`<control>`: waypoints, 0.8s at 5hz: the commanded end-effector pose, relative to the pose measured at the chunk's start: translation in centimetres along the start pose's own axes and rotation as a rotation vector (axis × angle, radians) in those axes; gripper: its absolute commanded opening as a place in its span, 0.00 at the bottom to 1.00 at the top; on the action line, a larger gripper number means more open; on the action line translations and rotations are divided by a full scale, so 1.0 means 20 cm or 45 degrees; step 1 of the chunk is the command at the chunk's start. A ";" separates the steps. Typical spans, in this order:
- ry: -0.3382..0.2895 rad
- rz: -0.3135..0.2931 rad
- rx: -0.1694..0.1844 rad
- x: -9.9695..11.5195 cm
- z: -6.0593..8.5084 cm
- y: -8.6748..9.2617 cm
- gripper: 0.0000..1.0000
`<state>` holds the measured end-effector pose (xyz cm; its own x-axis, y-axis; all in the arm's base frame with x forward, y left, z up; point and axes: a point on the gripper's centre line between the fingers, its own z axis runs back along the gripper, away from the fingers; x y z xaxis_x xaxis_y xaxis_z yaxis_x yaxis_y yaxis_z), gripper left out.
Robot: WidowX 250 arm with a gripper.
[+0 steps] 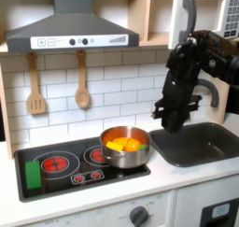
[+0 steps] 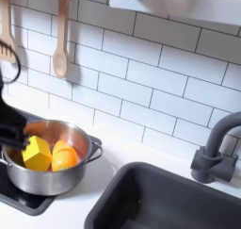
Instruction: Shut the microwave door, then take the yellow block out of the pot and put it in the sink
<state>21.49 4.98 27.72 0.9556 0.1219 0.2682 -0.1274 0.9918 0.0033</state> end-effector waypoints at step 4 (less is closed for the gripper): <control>-0.160 -0.037 -0.055 0.29 0.15 -0.04 0.00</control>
<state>26.42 4.72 32.01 0.9189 0.0938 0.3832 -0.0879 0.9956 -0.0330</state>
